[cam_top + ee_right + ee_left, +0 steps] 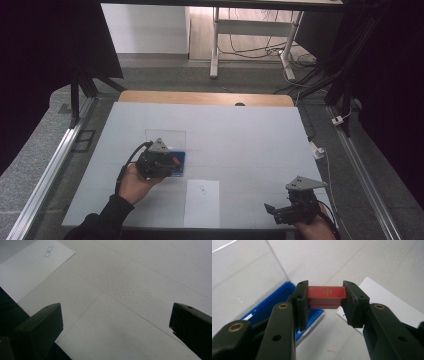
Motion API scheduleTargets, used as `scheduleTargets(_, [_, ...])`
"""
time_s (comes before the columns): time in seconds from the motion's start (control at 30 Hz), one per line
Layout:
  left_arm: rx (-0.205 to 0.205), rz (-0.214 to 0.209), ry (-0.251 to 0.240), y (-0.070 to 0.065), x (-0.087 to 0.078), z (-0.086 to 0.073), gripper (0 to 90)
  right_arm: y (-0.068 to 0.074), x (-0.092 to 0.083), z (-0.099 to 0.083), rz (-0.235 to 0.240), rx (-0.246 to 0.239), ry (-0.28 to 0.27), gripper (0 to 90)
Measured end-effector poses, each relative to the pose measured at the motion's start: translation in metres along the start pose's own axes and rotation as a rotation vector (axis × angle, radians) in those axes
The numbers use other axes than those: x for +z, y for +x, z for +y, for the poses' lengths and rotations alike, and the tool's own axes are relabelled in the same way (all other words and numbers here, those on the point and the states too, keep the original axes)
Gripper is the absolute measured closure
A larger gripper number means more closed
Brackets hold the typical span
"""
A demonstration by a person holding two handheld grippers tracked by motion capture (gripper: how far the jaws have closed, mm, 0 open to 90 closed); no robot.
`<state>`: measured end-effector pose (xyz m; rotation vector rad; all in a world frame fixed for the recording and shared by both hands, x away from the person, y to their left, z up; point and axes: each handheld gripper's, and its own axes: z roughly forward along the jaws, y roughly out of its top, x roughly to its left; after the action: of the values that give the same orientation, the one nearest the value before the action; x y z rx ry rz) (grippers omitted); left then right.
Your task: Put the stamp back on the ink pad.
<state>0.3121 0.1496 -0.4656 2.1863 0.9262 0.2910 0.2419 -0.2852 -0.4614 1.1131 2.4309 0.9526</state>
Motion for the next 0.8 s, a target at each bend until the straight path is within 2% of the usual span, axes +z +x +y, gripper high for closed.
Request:
scheduleTargets(0.3, [-0.041,0.032,-0.003,0.017,0.000,-0.004,58.2,0.000,0.000,0.000,0.000,-0.002,0.001,0.0])
scheduleTargets(0.6, [-0.077,0.071,0.011,0.033,0.004,-0.009,58.2,0.000,0.000,0.000,-0.002,-0.005,0.003,0.0])
scheduleTargets(0.8, [-0.116,0.099,0.028,0.044,0.009,-0.013,58.2,0.001,0.001,0.000,-0.003,-0.006,0.008,0.0])
